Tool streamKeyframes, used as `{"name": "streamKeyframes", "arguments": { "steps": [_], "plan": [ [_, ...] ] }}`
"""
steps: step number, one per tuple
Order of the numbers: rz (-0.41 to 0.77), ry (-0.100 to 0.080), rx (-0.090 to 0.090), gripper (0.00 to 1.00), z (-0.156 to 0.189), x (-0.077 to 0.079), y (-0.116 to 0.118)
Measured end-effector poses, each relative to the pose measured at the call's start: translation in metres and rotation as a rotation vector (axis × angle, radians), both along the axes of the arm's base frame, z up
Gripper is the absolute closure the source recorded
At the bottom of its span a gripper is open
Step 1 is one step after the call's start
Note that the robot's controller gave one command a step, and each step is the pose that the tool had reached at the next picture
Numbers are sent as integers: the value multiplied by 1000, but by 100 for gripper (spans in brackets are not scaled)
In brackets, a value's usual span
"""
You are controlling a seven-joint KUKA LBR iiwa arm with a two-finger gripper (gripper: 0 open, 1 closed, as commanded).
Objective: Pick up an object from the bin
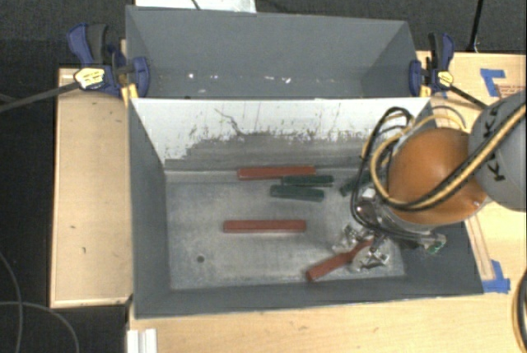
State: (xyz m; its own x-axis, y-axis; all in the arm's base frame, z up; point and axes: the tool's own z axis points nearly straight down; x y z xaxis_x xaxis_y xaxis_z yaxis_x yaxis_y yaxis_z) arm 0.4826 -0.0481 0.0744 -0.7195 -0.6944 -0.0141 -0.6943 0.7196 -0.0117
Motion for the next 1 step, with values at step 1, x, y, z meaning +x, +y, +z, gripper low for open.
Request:
{"name": "streamKeyframes", "arguments": {
  "steps": [1],
  "plan": [
    [0, 0, 0, 100, 0, 0, 0]
  ]
}}
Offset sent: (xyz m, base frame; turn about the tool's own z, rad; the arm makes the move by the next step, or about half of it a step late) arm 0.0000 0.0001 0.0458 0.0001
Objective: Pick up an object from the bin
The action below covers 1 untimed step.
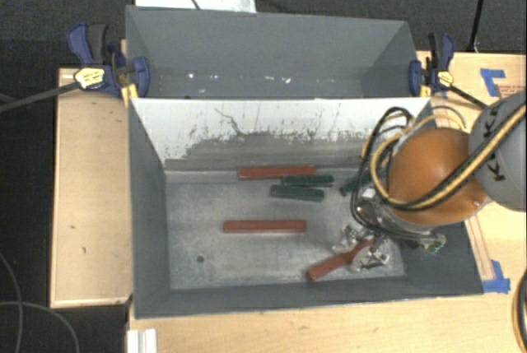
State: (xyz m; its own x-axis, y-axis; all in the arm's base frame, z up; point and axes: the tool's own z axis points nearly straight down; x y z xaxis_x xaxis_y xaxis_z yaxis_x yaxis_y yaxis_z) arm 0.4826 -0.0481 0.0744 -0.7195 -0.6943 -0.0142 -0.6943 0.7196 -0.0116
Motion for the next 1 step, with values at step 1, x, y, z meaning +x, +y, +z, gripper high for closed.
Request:
{"name": "streamKeyframes", "arguments": {
  "steps": [1],
  "plan": [
    [0, 6, 1, 100, 5, -1, 0]
  ]
}}
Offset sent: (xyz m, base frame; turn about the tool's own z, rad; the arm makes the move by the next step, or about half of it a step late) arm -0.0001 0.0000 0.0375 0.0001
